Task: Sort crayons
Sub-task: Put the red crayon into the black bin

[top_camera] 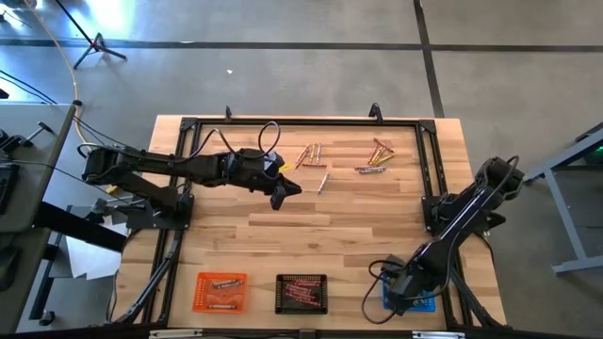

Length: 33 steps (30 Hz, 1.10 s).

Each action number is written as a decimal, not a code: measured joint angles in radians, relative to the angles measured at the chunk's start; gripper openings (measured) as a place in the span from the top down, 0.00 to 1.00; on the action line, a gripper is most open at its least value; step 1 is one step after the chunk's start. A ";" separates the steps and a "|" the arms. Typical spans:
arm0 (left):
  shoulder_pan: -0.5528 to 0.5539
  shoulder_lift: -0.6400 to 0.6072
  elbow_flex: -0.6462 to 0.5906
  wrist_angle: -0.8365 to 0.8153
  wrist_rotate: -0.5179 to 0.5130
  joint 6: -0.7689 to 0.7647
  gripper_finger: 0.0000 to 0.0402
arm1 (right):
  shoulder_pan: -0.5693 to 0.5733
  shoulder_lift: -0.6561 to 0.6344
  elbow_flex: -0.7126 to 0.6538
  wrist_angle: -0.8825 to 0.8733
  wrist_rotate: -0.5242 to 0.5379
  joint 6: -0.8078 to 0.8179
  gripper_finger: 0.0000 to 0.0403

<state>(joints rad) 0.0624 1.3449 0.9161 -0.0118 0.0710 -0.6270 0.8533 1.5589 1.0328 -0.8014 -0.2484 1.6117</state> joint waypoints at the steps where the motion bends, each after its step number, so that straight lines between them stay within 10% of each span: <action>1: 0.000 0.005 0.000 0.000 -0.011 0.012 0.86 | -0.003 0.000 0.000 0.005 -0.018 -0.018 0.66; 16: 0.027 0.246 0.094 -0.201 -0.125 0.318 0.86 | -0.186 -0.105 0.000 -0.001 -0.095 -0.368 0.74; 33: 0.182 0.502 0.349 -0.331 -0.128 0.811 0.86 | -0.627 -0.143 0.000 -0.133 0.213 -0.860 0.74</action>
<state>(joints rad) 0.2448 1.8467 1.2653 -0.3428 -0.0574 0.1844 0.2266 1.4158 1.0328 -0.9344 -0.0351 0.7520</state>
